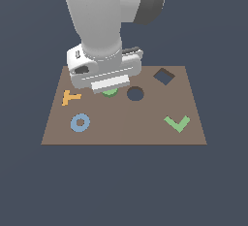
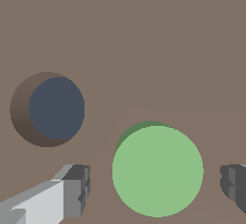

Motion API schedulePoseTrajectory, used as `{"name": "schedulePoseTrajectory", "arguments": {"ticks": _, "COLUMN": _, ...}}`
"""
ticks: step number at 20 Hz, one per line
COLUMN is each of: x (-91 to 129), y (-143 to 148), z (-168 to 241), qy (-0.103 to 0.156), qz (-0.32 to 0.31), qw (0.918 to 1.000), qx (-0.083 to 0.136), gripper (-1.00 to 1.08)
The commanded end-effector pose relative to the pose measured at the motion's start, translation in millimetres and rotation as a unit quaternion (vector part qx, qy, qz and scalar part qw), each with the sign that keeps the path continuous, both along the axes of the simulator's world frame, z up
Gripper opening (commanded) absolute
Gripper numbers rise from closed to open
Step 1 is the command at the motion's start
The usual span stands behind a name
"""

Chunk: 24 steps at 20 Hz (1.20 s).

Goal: Insert a designated object into the corresponding slot on a board.

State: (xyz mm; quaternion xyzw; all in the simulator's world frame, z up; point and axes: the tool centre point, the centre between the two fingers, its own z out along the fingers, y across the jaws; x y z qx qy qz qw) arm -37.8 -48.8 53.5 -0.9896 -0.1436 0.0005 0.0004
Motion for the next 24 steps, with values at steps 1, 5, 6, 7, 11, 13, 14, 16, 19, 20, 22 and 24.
{"name": "schedulePoseTrajectory", "arguments": {"ticks": 1, "x": 0, "y": -2, "z": -3, "qy": -0.001, "qz": 0.004, "qw": 1.0000, "qx": 0.000, "gripper": 1.00}}
{"name": "schedulePoseTrajectory", "arguments": {"ticks": 5, "x": 0, "y": -2, "z": -4, "qy": 0.000, "qz": 0.002, "qw": 1.0000, "qx": 0.000, "gripper": 1.00}}
{"name": "schedulePoseTrajectory", "arguments": {"ticks": 6, "x": 0, "y": -2, "z": -6, "qy": 0.000, "qz": 0.003, "qw": 1.0000, "qx": 0.000, "gripper": 1.00}}
{"name": "schedulePoseTrajectory", "arguments": {"ticks": 7, "x": 0, "y": -2, "z": -8, "qy": 0.000, "qz": 0.003, "qw": 1.0000, "qx": 0.000, "gripper": 1.00}}
{"name": "schedulePoseTrajectory", "arguments": {"ticks": 11, "x": 0, "y": -3, "z": -20, "qy": 0.000, "qz": 0.004, "qw": 1.0000, "qx": 0.000, "gripper": 1.00}}
{"name": "schedulePoseTrajectory", "arguments": {"ticks": 13, "x": 0, "y": -3, "z": -23, "qy": -0.001, "qz": 0.004, "qw": 1.0000, "qx": 0.000, "gripper": 1.00}}
{"name": "schedulePoseTrajectory", "arguments": {"ticks": 14, "x": 0, "y": -3, "z": -24, "qy": -0.001, "qz": 0.004, "qw": 1.0000, "qx": 0.000, "gripper": 1.00}}
{"name": "schedulePoseTrajectory", "arguments": {"ticks": 16, "x": 0, "y": -3, "z": -24, "qy": -0.001, "qz": 0.004, "qw": 1.0000, "qx": 0.000, "gripper": -1.00}}
{"name": "schedulePoseTrajectory", "arguments": {"ticks": 19, "x": 0, "y": -3, "z": -24, "qy": -0.001, "qz": 0.004, "qw": 1.0000, "qx": 0.000, "gripper": -1.00}}
{"name": "schedulePoseTrajectory", "arguments": {"ticks": 20, "x": 0, "y": -3, "z": -24, "qy": -0.001, "qz": 0.004, "qw": 1.0000, "qx": 0.000, "gripper": -1.00}}
{"name": "schedulePoseTrajectory", "arguments": {"ticks": 22, "x": 0, "y": -3, "z": -24, "qy": -0.001, "qz": 0.004, "qw": 1.0000, "qx": 0.000, "gripper": -1.00}}
{"name": "schedulePoseTrajectory", "arguments": {"ticks": 24, "x": 0, "y": -3, "z": -24, "qy": -0.001, "qz": 0.004, "qw": 1.0000, "qx": 0.000, "gripper": -1.00}}
